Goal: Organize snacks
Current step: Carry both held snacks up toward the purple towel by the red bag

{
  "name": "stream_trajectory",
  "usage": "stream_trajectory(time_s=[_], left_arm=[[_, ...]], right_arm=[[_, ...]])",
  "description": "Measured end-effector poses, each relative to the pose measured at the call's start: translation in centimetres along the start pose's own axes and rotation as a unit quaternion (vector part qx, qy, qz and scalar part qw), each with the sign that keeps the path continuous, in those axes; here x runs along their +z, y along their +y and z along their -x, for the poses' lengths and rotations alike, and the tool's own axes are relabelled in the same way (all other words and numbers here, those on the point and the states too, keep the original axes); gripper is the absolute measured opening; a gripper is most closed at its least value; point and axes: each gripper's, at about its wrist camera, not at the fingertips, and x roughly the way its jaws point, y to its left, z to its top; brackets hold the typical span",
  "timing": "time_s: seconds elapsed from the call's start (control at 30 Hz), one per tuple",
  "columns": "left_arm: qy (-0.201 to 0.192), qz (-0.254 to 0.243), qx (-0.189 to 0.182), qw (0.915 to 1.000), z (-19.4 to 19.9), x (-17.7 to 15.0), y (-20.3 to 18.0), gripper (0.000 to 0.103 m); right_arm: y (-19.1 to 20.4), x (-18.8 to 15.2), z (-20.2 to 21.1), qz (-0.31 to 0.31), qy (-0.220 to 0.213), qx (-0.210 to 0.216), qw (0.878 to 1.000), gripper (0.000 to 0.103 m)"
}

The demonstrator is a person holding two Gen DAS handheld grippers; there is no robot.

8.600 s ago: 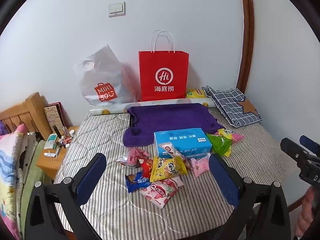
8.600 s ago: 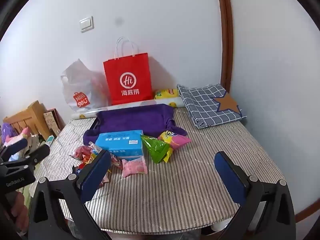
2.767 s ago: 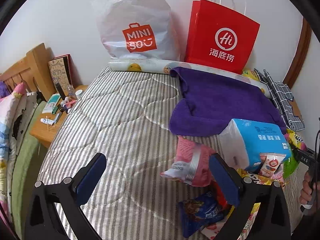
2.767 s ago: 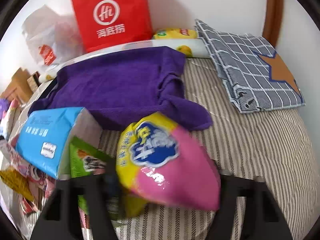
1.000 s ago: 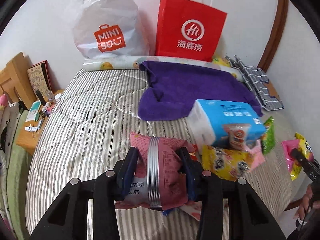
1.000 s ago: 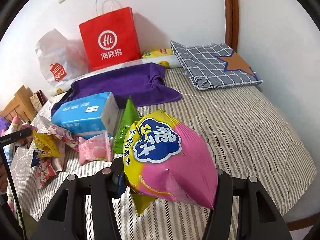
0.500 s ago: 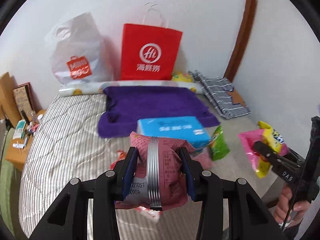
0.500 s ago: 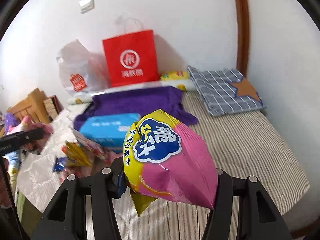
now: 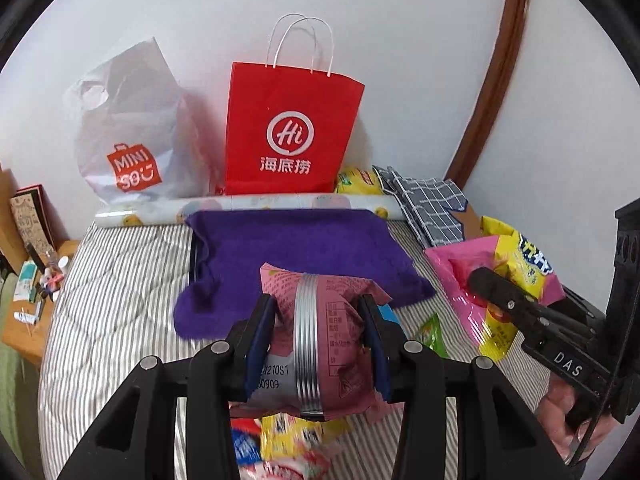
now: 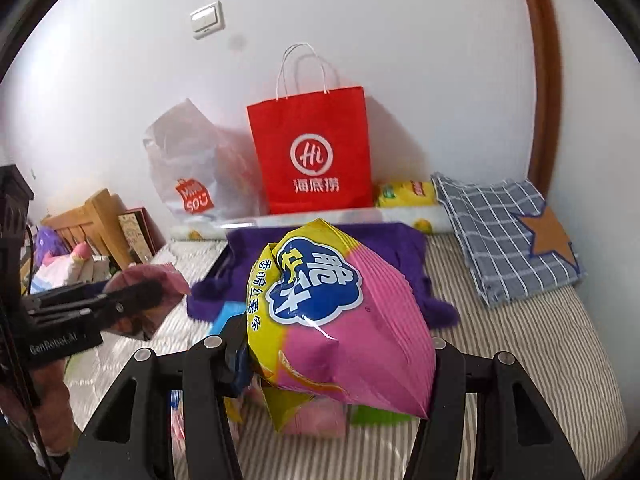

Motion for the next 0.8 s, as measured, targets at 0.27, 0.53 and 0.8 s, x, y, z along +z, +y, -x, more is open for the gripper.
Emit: stream_trajectory(time_s=[0.27, 0.53, 0.8], left_arm=[[-0.003, 0.007, 0.016, 0.9998, -3.7, 4.6, 1.6, 0.041], [0.000, 0.001, 0.031, 0.9995, -8.2, 8.7, 3.2, 0.041], [0.002, -0.020, 0.045, 0.9988, -12.8, 12.2, 5.4, 0.041]], right_arm=[[-0.7, 5.0, -5.2, 0.007, 0.006, -0.003, 1.000, 0.055], [-1.8, 9.0, -10.7, 0.011, 0.010, -0.011, 1.000, 0.055], [-2.8, 12.1, -15.5, 0.030, -0.002, -0.005, 1.000, 0.055]])
